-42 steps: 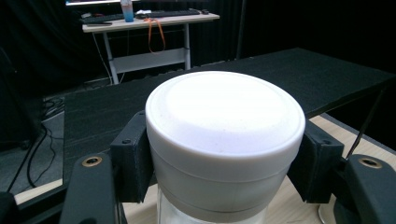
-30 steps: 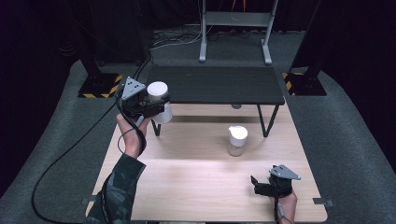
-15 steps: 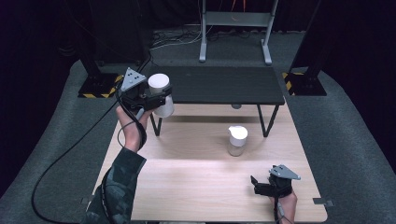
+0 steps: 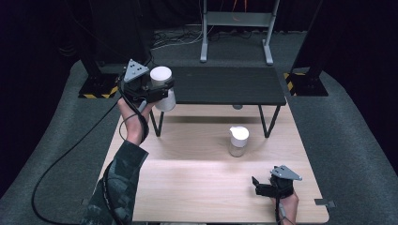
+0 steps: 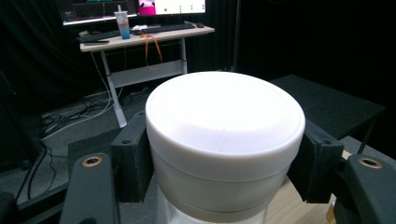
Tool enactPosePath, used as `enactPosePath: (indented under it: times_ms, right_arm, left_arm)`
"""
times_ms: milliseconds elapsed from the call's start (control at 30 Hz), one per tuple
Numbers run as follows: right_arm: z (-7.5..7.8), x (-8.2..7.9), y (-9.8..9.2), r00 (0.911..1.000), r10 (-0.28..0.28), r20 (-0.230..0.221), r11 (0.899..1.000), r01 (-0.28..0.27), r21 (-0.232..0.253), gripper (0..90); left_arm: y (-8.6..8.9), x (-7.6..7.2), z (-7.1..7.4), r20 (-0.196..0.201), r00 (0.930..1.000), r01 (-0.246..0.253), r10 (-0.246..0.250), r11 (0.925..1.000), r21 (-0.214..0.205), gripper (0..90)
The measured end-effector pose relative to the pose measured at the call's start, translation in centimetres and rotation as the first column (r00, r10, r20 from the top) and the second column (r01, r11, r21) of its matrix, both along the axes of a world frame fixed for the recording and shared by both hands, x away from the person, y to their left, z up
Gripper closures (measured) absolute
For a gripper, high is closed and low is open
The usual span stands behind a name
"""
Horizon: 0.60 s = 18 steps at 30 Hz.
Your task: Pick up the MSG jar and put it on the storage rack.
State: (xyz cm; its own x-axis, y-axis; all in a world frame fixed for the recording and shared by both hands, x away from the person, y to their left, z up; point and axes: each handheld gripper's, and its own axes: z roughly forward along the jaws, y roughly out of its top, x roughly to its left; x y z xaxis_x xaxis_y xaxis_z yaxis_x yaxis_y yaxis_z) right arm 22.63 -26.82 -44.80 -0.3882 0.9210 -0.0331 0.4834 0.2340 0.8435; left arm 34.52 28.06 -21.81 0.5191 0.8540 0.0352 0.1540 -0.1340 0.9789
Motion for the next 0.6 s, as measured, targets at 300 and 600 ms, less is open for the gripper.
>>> enactPosePath:
  times_ms: [300, 600]
  right_arm:
    - [0.0, 0.0, 0.0, 1.0000, 0.000, 0.001, 1.000, 0.000, 0.002, 0.0]
    - [0.0, 0.0, -0.1, 1.0000, 0.001, 0.001, 1.000, -0.001, 0.002, 0.0]
  left_arm:
    - [-0.4, 1.0, 0.3, -0.006, 0.9999, -0.016, 0.016, 0.9999, 0.005, 34.2]
    - [-0.7, 2.5, 0.3, -0.029, 0.9989, -0.036, 0.036, 0.9993, -0.009, 34.1]
